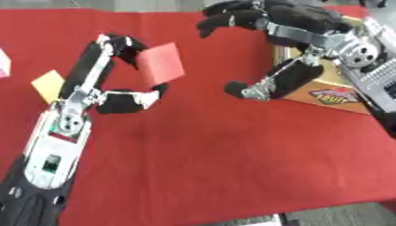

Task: Pick up the objects with one hand, pass them to the other hand, and then place them into the box on the other side of the table.

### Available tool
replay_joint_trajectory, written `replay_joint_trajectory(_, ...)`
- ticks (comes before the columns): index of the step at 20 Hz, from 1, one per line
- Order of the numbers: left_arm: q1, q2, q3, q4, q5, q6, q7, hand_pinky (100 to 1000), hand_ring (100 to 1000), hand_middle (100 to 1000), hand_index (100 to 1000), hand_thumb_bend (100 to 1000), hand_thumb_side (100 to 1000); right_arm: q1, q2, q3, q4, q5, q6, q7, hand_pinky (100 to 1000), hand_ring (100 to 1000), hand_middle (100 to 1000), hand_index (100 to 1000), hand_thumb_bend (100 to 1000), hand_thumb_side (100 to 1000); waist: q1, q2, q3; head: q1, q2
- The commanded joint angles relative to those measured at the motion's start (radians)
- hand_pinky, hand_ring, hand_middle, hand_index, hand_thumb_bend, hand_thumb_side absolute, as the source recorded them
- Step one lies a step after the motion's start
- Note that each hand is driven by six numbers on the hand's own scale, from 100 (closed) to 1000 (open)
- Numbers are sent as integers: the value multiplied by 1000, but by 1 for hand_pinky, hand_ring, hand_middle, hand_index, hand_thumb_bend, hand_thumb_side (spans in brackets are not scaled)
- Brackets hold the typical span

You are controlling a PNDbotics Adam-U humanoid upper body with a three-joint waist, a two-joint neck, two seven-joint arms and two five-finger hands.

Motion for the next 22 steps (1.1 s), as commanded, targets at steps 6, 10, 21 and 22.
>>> replay_joint_trajectory(6,-27,-42,-42,-10,8,0,1,604,520,371,487,100,100,-25,-5,1,3,20,51,-19,939,1000,829,952,319,213,1,-12,5,-18,-17)
replay_joint_trajectory(10,-34,-52,-61,-20,14,-4,-5,603,520,371,487,100,100,-30,1,5,14,23,51,-9,941,1000,838,952,315,209,1,-10,7,-25,-16)
replay_joint_trajectory(21,-53,-69,-88,-18,28,-4,-13,596,519,369,486,100,100,-31,13,15,29,28,22,46,954,1000,850,949,298,222,0,-6,5,-21,-19)
replay_joint_trajectory(22,-54,-69,-87,-18,32,-2,-9,596,519,369,486,100,100,-32,14,15,29,28,21,49,954,1000,850,949,298,222,0,-6,5,-21,-19)
